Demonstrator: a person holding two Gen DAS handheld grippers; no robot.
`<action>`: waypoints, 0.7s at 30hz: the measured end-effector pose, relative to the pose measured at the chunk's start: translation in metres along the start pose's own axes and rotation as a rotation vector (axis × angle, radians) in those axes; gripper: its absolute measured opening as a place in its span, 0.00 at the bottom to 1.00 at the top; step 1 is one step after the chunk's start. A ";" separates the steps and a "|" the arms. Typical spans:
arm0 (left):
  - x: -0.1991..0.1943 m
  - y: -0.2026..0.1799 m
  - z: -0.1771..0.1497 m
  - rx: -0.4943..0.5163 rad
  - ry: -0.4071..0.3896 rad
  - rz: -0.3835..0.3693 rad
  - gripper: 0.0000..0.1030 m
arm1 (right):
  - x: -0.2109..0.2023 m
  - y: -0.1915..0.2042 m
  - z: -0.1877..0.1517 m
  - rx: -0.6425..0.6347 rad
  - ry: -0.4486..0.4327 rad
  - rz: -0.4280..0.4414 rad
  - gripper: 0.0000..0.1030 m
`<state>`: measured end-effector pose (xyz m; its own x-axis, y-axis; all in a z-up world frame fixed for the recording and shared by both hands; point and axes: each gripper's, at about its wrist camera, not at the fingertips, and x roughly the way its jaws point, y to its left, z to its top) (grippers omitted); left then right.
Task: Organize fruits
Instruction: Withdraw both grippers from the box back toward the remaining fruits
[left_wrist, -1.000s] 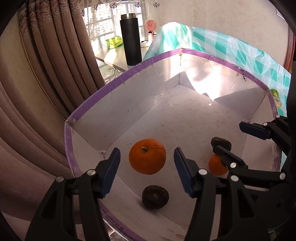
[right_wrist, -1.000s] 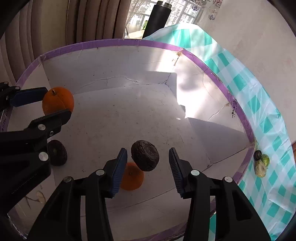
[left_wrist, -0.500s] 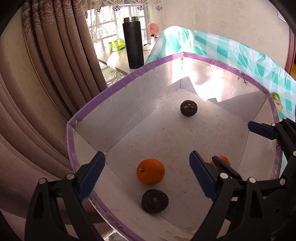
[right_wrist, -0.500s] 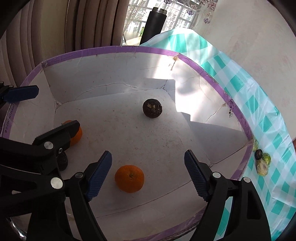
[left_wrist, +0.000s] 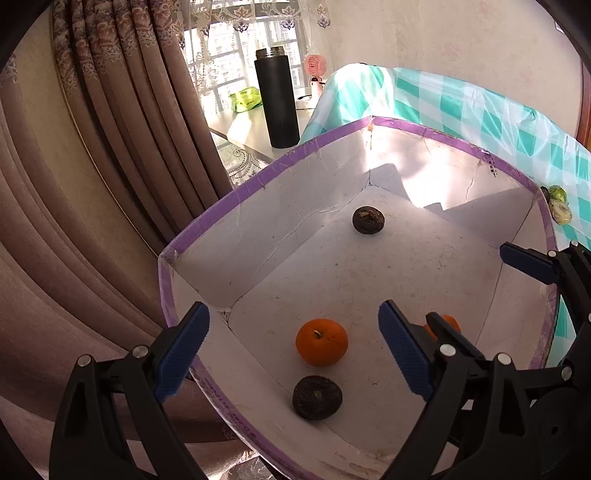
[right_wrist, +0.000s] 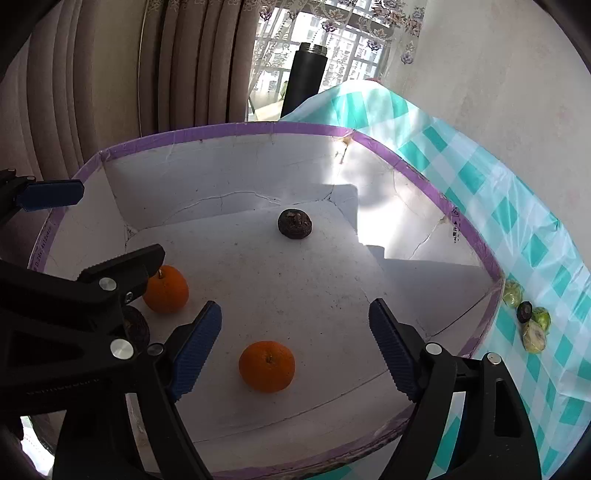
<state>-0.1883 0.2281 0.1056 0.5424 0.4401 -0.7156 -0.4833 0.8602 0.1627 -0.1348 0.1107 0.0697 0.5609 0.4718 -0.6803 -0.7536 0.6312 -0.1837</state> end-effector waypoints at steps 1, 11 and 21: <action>-0.007 -0.001 0.002 -0.001 -0.020 0.011 0.90 | -0.005 -0.002 0.000 0.009 -0.022 -0.005 0.79; -0.104 -0.052 0.010 -0.006 -0.404 -0.067 0.98 | -0.059 -0.096 -0.037 0.310 -0.223 -0.042 0.83; -0.109 -0.190 -0.009 0.208 -0.396 -0.394 0.98 | -0.065 -0.217 -0.130 0.650 -0.192 -0.198 0.84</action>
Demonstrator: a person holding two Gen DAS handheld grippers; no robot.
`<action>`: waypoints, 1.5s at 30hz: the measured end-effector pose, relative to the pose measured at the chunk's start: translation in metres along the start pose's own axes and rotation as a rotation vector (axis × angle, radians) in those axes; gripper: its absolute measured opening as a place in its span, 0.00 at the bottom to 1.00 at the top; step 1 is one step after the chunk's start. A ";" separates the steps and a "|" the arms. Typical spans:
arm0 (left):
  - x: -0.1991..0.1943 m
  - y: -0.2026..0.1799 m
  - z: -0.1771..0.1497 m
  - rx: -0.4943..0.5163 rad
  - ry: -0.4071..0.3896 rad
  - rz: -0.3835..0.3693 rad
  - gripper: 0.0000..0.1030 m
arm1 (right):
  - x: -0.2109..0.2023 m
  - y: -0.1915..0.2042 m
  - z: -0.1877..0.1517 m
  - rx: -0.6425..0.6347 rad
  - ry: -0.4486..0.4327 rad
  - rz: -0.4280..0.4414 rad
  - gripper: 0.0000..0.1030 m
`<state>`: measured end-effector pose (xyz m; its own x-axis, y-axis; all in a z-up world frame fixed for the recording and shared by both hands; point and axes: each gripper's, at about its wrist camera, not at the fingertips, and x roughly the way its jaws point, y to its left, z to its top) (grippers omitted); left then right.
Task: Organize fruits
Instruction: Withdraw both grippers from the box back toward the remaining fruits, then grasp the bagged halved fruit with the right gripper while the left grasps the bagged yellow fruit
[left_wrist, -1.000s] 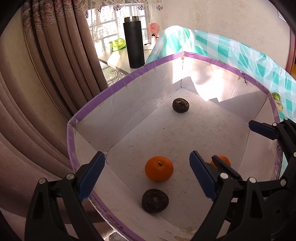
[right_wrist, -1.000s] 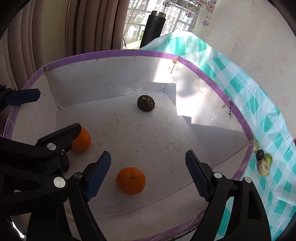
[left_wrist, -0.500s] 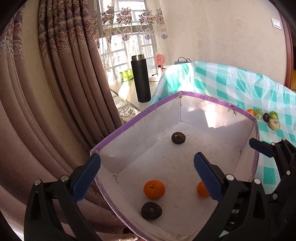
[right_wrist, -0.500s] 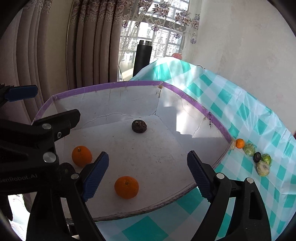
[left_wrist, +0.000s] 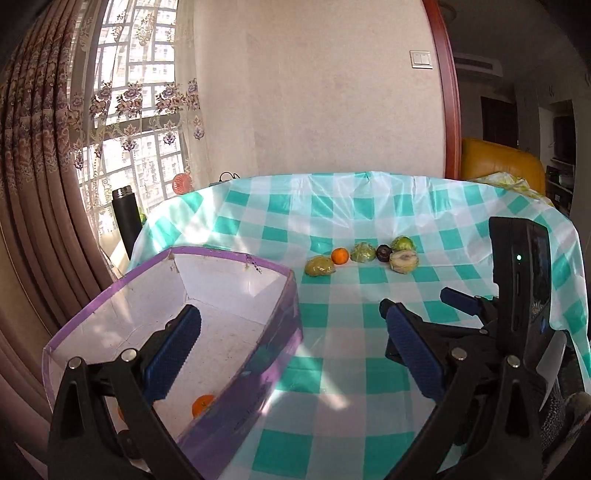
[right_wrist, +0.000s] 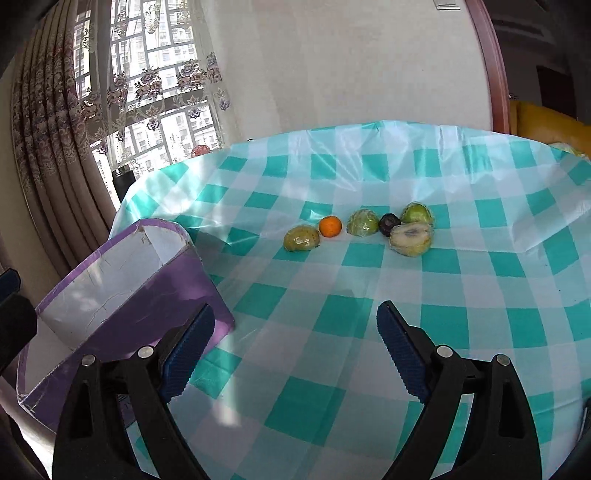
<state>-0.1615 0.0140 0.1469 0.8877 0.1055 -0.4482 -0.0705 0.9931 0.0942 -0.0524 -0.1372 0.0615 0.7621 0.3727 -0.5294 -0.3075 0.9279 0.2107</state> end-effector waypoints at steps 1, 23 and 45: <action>0.008 -0.014 -0.003 0.019 0.020 -0.033 0.98 | 0.003 -0.012 -0.003 0.018 0.002 -0.024 0.84; 0.195 -0.088 -0.033 -0.052 0.269 -0.264 0.98 | 0.042 -0.137 -0.001 0.279 0.068 -0.279 0.84; 0.226 -0.052 -0.032 -0.293 0.304 -0.361 0.98 | 0.122 -0.138 0.045 0.225 0.134 -0.131 0.84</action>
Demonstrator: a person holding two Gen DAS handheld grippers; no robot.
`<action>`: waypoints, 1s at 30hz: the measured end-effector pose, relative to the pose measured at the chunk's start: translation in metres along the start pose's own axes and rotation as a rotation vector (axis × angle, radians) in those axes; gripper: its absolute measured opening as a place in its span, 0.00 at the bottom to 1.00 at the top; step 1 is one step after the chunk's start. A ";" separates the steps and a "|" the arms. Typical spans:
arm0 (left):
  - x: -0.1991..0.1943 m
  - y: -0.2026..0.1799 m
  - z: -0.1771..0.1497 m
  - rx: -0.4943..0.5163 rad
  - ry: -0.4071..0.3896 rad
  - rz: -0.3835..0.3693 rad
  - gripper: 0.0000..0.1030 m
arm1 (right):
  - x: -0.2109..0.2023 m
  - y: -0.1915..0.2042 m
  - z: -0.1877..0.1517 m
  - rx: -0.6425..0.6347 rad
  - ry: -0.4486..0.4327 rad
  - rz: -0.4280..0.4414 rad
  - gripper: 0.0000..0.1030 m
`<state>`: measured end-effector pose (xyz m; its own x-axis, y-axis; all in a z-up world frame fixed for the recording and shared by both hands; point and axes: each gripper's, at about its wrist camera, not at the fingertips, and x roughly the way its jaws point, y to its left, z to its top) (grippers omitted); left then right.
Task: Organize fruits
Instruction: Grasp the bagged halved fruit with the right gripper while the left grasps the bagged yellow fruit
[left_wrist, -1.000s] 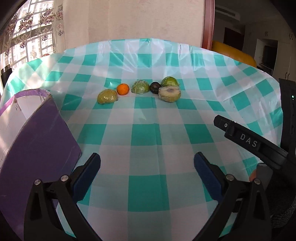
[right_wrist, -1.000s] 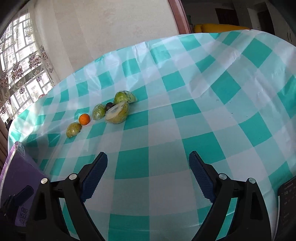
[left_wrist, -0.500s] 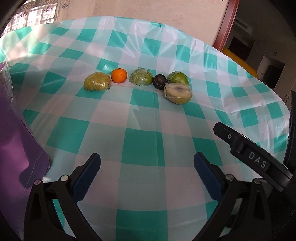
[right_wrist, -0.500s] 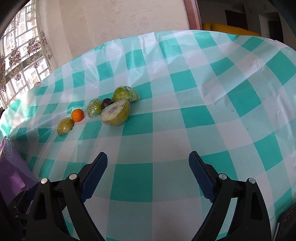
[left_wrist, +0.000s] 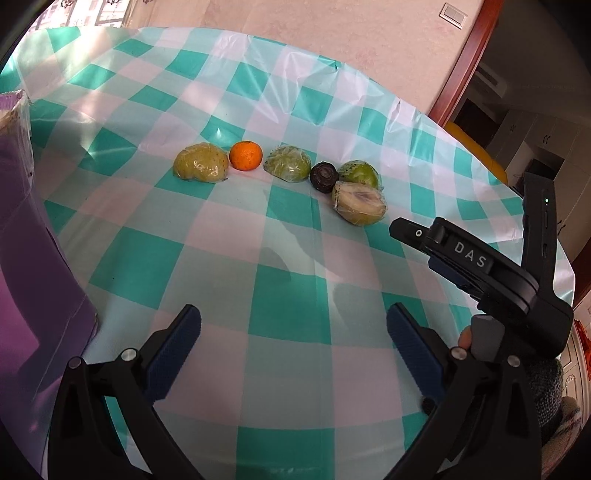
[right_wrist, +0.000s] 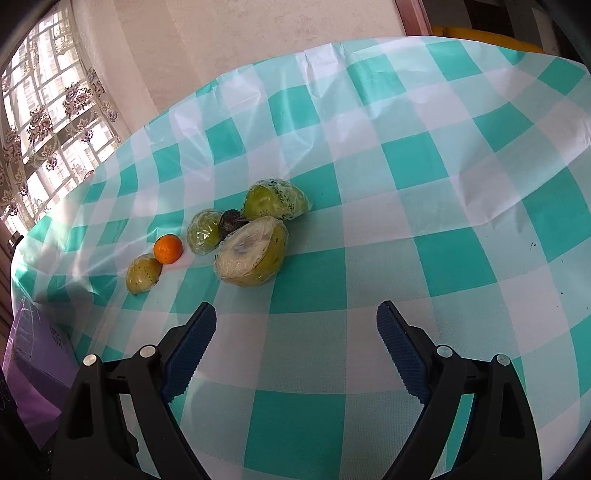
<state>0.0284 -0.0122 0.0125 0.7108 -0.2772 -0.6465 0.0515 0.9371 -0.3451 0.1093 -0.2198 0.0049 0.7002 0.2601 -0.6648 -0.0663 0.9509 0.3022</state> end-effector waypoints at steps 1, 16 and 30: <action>0.000 0.000 0.000 0.001 -0.001 -0.001 0.98 | 0.004 0.004 0.003 -0.013 0.003 -0.002 0.84; 0.002 -0.001 -0.002 0.003 0.018 0.015 0.98 | 0.083 0.064 0.032 -0.250 0.149 -0.174 0.73; 0.017 0.005 0.011 -0.039 0.040 0.063 0.98 | 0.033 -0.020 0.020 0.167 0.016 0.096 0.59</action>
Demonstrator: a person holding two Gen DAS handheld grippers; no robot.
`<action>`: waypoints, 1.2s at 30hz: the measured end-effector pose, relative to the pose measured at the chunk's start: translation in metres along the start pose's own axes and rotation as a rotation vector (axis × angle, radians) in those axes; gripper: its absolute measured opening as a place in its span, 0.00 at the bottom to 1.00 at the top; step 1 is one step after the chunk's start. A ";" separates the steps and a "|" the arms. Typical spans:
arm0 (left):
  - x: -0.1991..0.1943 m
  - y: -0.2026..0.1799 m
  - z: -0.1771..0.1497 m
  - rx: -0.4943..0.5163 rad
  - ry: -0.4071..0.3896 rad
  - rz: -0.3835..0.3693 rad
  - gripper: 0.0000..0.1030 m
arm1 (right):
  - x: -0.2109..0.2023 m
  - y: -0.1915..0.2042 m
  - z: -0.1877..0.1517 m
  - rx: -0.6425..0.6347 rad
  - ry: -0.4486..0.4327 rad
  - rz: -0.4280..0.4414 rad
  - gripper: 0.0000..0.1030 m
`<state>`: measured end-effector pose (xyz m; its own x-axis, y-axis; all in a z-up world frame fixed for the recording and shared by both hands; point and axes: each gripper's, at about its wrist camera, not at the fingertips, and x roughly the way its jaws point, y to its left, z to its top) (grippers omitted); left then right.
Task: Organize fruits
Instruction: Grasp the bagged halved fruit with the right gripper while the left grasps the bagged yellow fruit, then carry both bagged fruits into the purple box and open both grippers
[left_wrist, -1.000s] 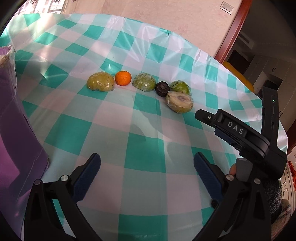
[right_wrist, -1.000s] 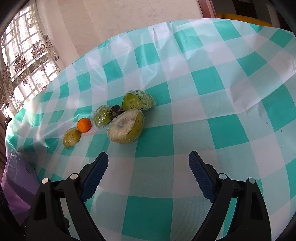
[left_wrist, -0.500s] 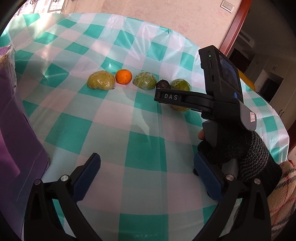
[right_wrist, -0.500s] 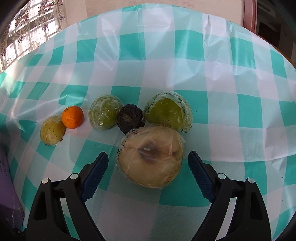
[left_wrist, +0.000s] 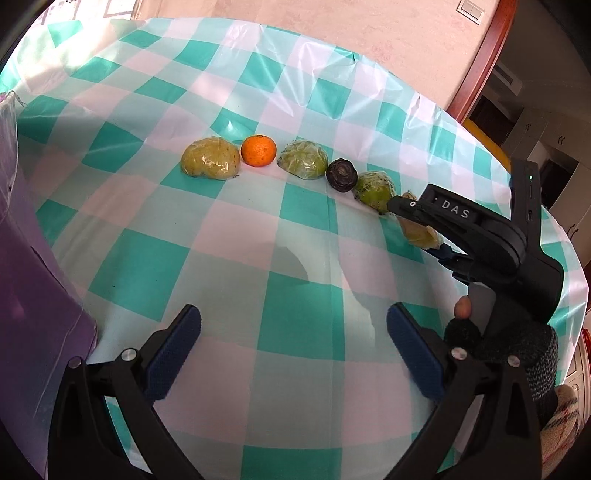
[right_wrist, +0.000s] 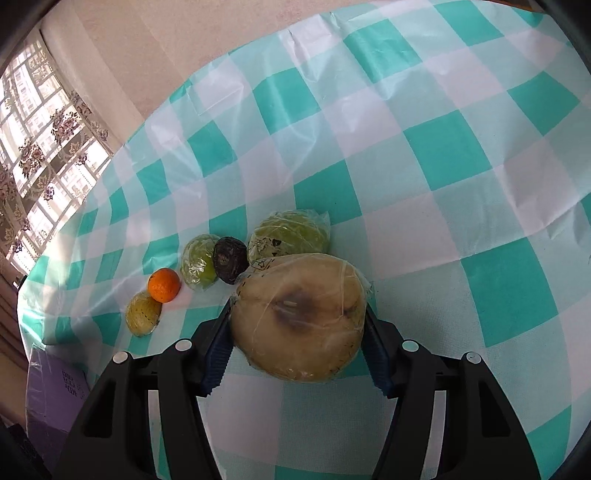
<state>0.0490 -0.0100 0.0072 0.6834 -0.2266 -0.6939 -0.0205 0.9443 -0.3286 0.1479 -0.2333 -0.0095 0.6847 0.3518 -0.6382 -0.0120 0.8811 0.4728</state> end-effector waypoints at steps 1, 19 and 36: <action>0.003 0.002 0.005 -0.016 -0.005 0.010 0.98 | -0.004 -0.001 0.000 0.014 -0.005 0.018 0.59; 0.079 0.048 0.109 -0.167 -0.041 0.331 0.85 | -0.010 0.006 -0.006 -0.024 -0.013 0.050 0.59; 0.085 0.043 0.125 -0.052 -0.045 0.351 0.57 | -0.013 0.004 -0.007 -0.019 -0.021 0.055 0.59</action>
<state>0.1976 0.0408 0.0141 0.6597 0.1217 -0.7416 -0.2964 0.9489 -0.1079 0.1343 -0.2318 -0.0032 0.6977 0.3936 -0.5986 -0.0636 0.8663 0.4955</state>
